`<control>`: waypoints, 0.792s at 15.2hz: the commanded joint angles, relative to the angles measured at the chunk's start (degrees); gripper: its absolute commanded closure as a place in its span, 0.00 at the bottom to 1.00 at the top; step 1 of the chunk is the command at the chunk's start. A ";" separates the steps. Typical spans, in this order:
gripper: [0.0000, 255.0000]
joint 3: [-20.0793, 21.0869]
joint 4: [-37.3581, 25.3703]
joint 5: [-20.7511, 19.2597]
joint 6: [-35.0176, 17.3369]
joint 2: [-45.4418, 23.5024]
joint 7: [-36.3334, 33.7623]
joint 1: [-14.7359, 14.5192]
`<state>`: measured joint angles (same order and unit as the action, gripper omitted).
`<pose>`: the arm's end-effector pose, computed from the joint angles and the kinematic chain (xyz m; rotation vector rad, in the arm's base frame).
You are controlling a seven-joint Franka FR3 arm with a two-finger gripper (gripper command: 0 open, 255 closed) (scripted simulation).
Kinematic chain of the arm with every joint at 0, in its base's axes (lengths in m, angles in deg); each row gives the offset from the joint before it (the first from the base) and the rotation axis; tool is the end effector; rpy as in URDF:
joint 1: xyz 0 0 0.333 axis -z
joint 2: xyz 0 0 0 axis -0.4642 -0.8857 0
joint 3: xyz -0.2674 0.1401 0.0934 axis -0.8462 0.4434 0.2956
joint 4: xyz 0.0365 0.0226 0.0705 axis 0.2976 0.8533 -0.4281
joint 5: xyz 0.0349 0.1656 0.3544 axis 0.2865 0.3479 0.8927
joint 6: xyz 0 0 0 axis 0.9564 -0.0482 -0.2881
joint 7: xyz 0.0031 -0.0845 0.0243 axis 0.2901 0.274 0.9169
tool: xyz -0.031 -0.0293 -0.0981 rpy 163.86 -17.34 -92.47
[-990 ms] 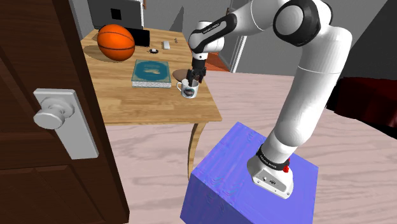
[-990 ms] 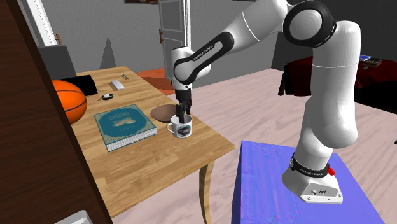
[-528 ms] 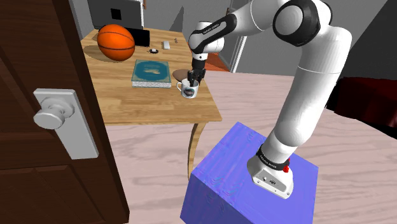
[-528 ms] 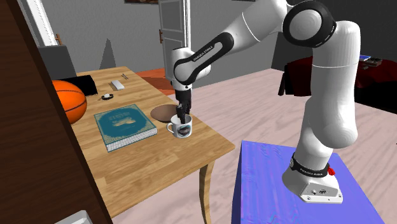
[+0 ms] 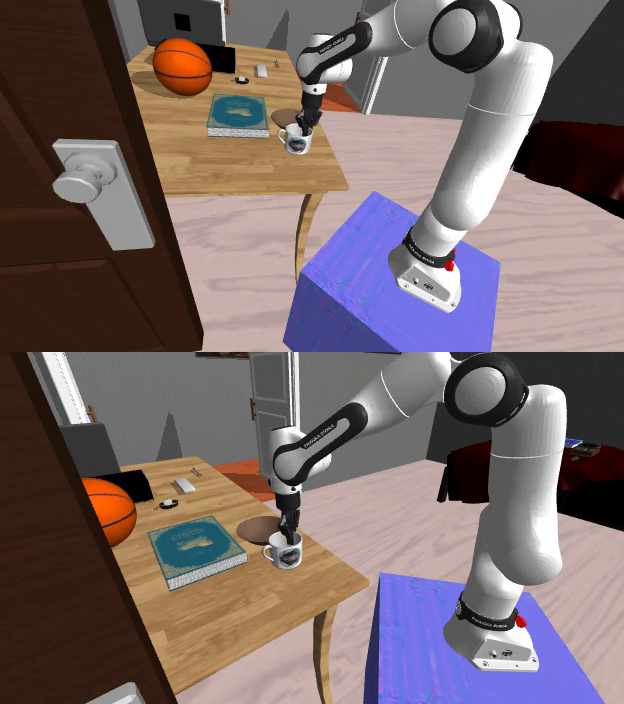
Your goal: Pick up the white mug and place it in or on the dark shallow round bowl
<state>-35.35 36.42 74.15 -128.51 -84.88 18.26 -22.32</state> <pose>0.5629 -0.1349 0.3391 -3.0748 0.0960 0.0901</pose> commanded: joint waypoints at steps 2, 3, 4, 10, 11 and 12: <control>1.00 -0.03 -0.27 -0.11 0.67 0.41 -0.10 -0.02; 1.00 -0.05 -0.56 -0.22 1.36 0.81 -0.20 -0.04; 1.00 -0.08 -0.89 -0.33 2.05 1.19 -0.29 -0.05; 1.00 -0.19 -3.01 -0.89 6.23 3.29 -0.82 -0.12; 1.00 -0.21 -3.41 -0.98 6.93 3.60 -0.90 -0.13; 1.00 -0.22 -3.82 -1.06 7.64 3.91 -0.98 -0.14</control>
<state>-35.59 33.00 73.21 -121.73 -81.43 17.48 -22.40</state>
